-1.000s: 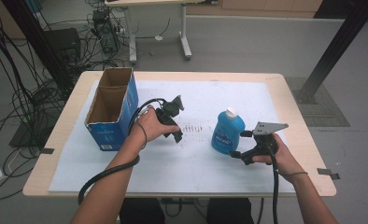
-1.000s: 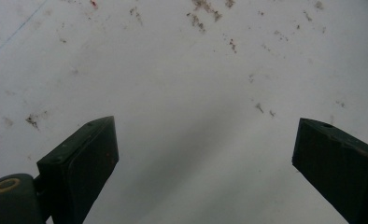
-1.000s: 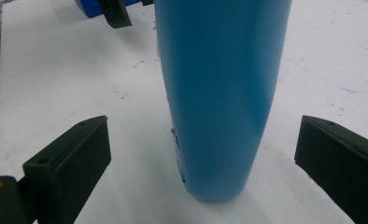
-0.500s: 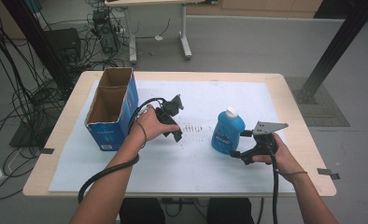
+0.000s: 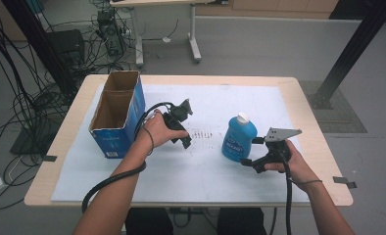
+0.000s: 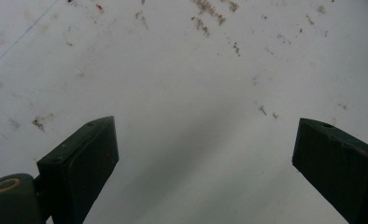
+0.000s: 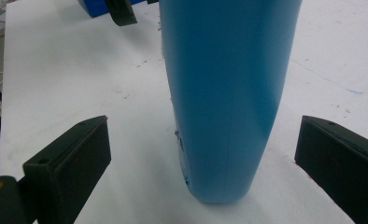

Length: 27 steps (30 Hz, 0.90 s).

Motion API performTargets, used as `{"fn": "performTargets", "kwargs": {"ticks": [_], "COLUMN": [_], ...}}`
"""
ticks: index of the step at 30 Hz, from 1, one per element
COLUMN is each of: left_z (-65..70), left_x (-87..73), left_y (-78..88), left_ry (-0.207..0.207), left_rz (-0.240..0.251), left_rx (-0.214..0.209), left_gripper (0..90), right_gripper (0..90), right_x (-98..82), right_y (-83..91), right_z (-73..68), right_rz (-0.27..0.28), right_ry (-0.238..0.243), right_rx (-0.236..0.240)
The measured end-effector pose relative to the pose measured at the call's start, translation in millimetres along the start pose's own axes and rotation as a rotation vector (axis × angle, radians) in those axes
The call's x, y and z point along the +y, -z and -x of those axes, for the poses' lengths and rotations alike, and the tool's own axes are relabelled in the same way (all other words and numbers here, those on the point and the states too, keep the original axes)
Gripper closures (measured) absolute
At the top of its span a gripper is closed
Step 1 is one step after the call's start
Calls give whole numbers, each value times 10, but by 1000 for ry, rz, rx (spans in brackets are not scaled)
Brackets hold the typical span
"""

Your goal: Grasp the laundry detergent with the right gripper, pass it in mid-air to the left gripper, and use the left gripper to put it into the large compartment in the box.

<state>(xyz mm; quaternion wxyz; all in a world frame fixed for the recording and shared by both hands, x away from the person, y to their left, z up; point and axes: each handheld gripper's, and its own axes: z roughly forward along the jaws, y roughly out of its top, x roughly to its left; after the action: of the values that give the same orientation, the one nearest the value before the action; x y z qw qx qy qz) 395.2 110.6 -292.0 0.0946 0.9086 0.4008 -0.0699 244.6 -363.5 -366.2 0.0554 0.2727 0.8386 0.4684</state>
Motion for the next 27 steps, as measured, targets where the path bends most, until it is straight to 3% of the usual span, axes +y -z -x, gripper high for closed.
{"fn": "performTargets", "kwargs": {"ticks": [27], "left_z": [9], "left_x": [-1], "left_y": [-7], "left_ry": [0], "left_rz": [3], "left_rx": [1], "left_gripper": [74], "right_gripper": [33], "right_x": [-21], "right_y": [-1], "right_z": [7], "right_rz": [-3], "right_ry": [-6], "right_rx": [-6]}}
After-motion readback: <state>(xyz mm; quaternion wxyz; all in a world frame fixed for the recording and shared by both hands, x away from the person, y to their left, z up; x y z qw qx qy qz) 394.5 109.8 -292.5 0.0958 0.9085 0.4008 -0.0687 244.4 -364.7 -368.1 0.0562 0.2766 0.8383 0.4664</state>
